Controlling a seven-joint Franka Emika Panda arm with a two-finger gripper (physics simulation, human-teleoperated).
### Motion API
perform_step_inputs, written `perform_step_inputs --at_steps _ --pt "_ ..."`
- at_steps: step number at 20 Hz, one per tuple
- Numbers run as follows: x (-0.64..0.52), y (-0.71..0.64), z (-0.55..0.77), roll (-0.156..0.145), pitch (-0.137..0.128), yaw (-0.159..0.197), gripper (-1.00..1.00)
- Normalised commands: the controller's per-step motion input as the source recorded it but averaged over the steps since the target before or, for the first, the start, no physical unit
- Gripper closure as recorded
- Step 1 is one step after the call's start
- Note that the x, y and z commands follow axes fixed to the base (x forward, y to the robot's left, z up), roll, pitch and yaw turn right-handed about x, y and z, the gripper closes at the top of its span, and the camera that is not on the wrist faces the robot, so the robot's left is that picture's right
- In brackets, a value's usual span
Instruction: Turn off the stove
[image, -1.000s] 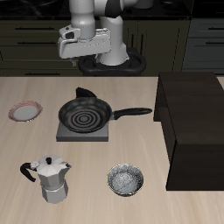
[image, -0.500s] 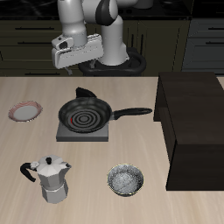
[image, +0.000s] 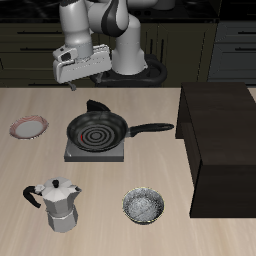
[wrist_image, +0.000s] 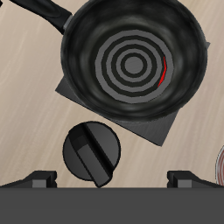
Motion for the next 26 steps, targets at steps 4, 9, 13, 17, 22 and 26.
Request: perform_step_inputs --at_steps 4,9,13,17,22,26 --pt "-0.08 0.06 -0.2 0.013 -0.019 0.02 -1.0" --pt "-0.03 -0.1 -0.24 -0.016 0.01 0.02 -1.0" --pt "-0.02 -0.02 -0.16 -0.017 0.005 0.021 -1.0" --pt "0.02 0.1 -0.22 -0.002 0.025 0.046 -1.0" --pt "0.04 0.04 -0.19 0.011 0.026 0.017 -1.0" --pt "0.02 0.0 -0.15 -0.011 0.019 -0.006 -1.0"
